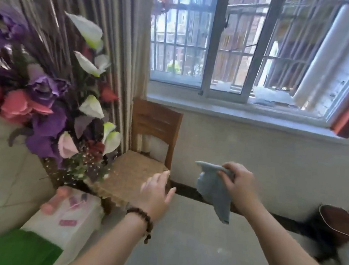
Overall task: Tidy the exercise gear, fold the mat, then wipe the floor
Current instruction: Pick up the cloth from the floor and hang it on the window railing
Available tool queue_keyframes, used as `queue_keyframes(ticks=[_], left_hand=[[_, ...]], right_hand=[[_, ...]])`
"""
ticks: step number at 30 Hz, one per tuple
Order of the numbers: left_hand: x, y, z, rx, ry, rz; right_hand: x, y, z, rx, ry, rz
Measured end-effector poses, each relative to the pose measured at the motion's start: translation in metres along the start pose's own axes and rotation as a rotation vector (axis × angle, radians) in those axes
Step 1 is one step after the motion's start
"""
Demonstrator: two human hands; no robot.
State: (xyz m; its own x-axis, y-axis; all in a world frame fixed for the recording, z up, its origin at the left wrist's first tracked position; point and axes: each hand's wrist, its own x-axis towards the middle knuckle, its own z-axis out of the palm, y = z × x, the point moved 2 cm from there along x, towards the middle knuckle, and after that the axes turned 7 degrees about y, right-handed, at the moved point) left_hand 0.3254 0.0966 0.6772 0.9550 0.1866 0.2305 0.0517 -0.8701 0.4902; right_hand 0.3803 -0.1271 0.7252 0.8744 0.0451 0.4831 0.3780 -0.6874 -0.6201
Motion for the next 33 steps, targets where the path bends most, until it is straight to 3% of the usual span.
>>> queue_keyframes(ticks=[6, 17, 33], left_hand=[[0.062, 0.112, 0.037, -0.002, 0.044, 0.130], [0.163, 0.279, 0.130, -0.015, -0.043, 0.368], [0.467, 0.490, 0.279, -0.094, -0.024, 0.494]], right_hand=[[0.043, 0.085, -0.079, -0.090, 0.101, 0.052], [0.146, 0.199, -0.187, -0.116, 0.250, 0.093], [0.446, 0.400, -0.279, -0.049, 0.346, 0.038]])
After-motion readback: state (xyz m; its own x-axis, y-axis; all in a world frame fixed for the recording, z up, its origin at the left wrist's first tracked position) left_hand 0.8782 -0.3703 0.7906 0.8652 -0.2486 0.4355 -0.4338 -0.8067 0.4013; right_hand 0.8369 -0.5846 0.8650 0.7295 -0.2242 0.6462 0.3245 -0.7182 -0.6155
